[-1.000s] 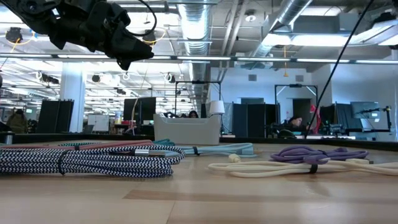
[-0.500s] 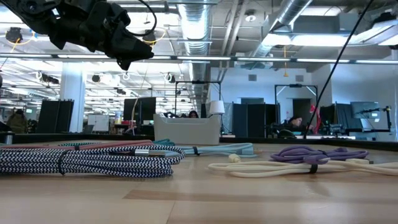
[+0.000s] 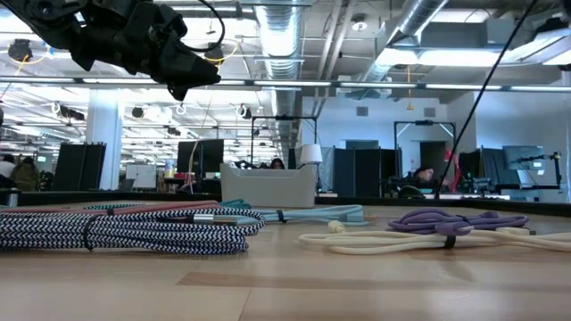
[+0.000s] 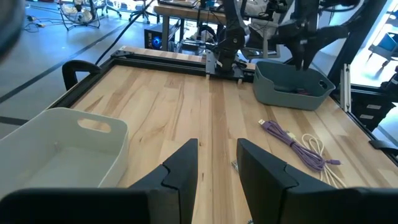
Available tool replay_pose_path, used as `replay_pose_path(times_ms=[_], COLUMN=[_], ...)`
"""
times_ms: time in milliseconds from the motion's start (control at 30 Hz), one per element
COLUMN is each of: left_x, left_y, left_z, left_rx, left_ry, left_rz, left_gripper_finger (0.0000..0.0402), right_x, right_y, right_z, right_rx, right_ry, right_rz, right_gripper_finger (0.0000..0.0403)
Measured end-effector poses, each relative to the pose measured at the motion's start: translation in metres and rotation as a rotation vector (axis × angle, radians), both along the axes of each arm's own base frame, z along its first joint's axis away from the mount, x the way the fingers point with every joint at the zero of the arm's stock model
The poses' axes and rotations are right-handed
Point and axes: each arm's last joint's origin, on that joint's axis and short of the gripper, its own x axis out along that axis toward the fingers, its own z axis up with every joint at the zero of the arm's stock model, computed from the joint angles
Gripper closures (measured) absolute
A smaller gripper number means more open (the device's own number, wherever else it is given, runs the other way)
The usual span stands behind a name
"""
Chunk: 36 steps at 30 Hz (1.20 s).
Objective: Pick & Place USB Port
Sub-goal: Put the bottom light blue charger cable into the gray bin
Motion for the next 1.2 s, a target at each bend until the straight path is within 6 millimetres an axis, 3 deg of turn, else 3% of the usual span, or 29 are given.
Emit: replay_pose_path(times_ms=[233,533,867,1033,1200], left_x=[0.0,0.0,0.0,0.0,0.0], left_y=[0.0,0.0,0.0,0.0,0.0], left_z=[0.0,0.0,0.0,0.003,0.003], left_rx=[0.0,0.0,-0.007,0.004,0.019], left_ry=[0.0,0.0,0.0,-0.027,-0.027], left_rz=[0.0,0.0,0.0,0.0,-0.007], left_gripper_finger=[0.0291,0.0291,0.0291,0.0291,0.0291], right_x=[0.015,0.039,0.069,0.082,0.097], right_y=[-0.026,-0.055,-0.075,-0.086,-0.097], right_z=[0.022,0.044,0.048,0.045,0.046], right_rx=[-0.115,-0.51,-0.945,-1.049,-1.084], right_ry=[-0.323,-0.642,-0.617,-0.537,-0.525], right_rz=[0.065,0.185,0.323,0.318,0.193], right_gripper_finger=[0.0327,0.0327,0.0327,0.0327,0.0327])
